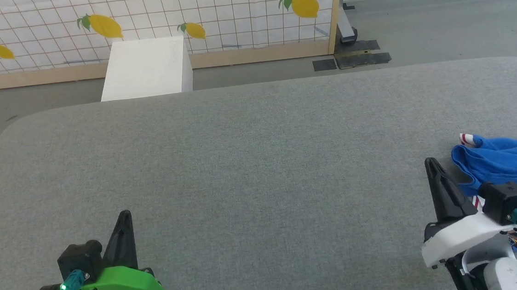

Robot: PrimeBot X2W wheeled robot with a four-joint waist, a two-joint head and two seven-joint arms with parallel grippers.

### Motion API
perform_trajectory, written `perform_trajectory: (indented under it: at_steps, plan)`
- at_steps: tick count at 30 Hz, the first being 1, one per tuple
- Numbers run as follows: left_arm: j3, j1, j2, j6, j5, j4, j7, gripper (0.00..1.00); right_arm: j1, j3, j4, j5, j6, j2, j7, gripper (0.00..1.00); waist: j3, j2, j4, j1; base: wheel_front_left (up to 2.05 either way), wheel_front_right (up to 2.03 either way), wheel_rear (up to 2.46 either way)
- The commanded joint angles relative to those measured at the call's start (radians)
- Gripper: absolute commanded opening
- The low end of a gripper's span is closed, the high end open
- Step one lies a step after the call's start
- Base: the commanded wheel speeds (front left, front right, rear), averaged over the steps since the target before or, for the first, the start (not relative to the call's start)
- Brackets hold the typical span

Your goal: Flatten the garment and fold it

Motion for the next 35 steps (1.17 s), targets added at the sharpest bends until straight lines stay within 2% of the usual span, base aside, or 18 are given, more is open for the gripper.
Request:
perform_trajectory:
  at_steps: [1, 35]
  plan:
    - [0.006, 0.001, -0.008, -0.004, 0.022, -0.006, 0.005, 0.00, 0.019, 0.003, -0.011, -0.012, 0.000, 0.001, 0.006, 0.00, 0.000, 0.0000, 0.001, 0.0000, 0.00, 0.00, 0.00]
    - [0.052, 0.001, -0.075, -0.022, 0.145, -0.044, 0.060, 0.00, 0.041, 0.014, -0.075, -0.074, -0.001, 0.001, 0.059, 0.00, -0.008, 0.0000, 0.011, 0.0000, 0.00, 0.00, 0.00]
